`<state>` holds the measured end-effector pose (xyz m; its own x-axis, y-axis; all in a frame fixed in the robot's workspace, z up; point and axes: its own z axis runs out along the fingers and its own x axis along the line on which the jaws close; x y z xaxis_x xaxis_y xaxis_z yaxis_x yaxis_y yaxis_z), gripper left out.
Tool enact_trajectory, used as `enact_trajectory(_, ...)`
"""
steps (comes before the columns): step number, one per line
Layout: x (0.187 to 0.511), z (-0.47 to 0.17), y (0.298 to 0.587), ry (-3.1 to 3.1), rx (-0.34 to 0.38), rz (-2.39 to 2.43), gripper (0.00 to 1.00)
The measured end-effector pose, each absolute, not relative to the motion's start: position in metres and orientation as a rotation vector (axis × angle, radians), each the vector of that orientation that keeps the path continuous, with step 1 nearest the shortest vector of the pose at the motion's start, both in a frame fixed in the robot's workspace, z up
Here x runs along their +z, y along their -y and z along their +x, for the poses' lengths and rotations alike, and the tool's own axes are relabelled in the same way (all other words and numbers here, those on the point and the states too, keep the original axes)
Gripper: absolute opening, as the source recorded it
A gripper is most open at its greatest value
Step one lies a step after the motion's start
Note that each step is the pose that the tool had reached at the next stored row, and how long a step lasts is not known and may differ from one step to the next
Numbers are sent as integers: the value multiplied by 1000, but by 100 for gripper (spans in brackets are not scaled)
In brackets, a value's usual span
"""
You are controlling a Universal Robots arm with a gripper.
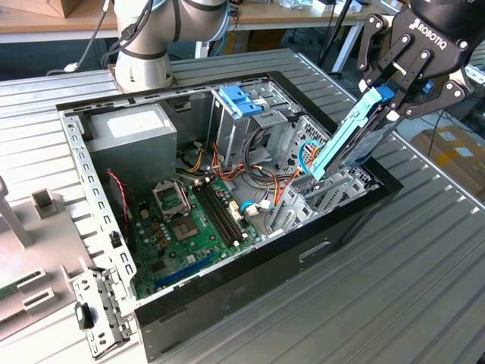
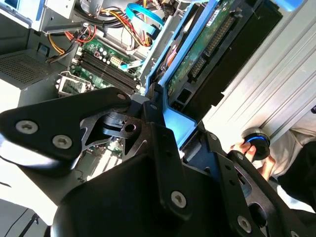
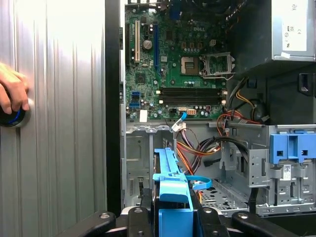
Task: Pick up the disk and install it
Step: 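Insert the disk into the insertion slot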
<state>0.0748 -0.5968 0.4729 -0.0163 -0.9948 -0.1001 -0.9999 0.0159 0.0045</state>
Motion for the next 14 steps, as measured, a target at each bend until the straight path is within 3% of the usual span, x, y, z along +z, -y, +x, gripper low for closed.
enact_trajectory(14,465,63,597,-2189,113,-2154,37)
